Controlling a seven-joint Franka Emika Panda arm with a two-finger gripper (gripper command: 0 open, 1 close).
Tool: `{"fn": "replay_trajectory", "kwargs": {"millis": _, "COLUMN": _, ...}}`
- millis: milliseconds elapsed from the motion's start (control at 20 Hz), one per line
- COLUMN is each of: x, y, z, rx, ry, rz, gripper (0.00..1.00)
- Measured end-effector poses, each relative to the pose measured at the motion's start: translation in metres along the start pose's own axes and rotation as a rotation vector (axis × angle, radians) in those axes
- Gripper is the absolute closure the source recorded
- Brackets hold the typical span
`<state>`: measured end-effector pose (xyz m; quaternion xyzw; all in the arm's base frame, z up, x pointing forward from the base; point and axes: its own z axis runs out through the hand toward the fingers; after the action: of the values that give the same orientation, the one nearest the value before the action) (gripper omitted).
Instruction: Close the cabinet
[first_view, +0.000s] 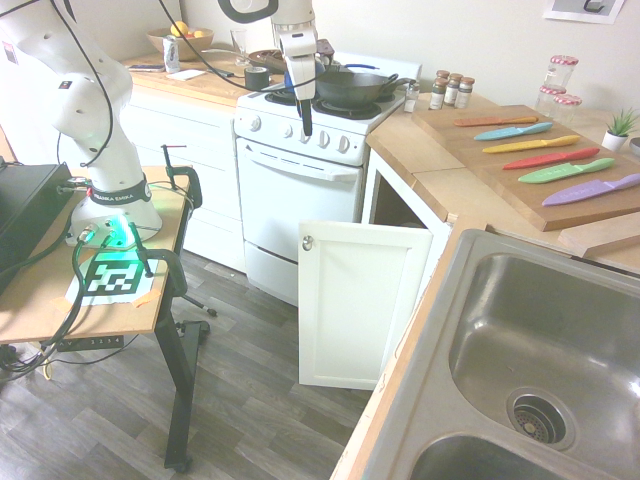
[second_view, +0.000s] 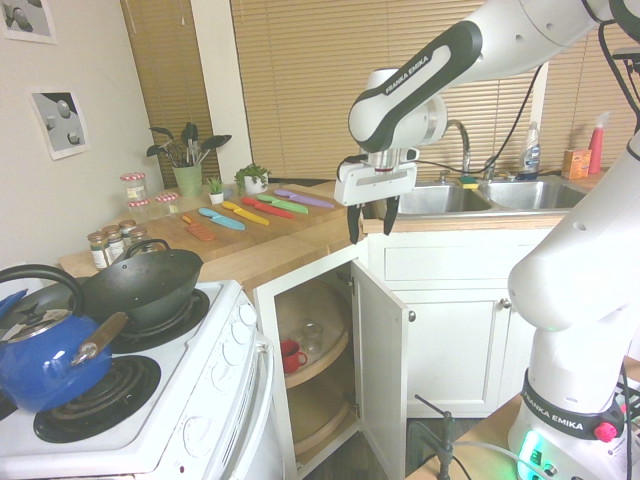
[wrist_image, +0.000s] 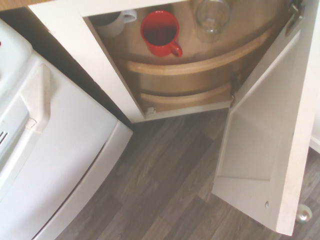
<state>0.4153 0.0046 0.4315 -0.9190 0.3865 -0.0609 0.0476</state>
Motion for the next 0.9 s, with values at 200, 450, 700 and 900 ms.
{"fn": "replay_trajectory", "kwargs": {"millis": 200, "x": 0.002, "y": -0.001, "z": 0.007, "rx": -0.002, "ry": -0.001, "rz": -0.001, "gripper": 0.00}}
{"fn": "replay_trajectory", "kwargs": {"millis": 450, "x": 0.026, "y": 0.011, "z": 0.032, "rx": -0.010, "ry": 0.009, "rz": 0.015, "gripper": 0.00}}
{"fn": "replay_trajectory", "kwargs": {"millis": 700, "x": 0.077, "y": 0.056, "z": 0.047, "rx": -0.003, "ry": 0.016, "rz": 0.034, "gripper": 0.00}}
{"fn": "replay_trajectory", "kwargs": {"millis": 900, "x": 0.121, "y": 0.087, "z": 0.072, "rx": -0.014, "ry": 0.019, "rz": 0.027, "gripper": 0.00}}
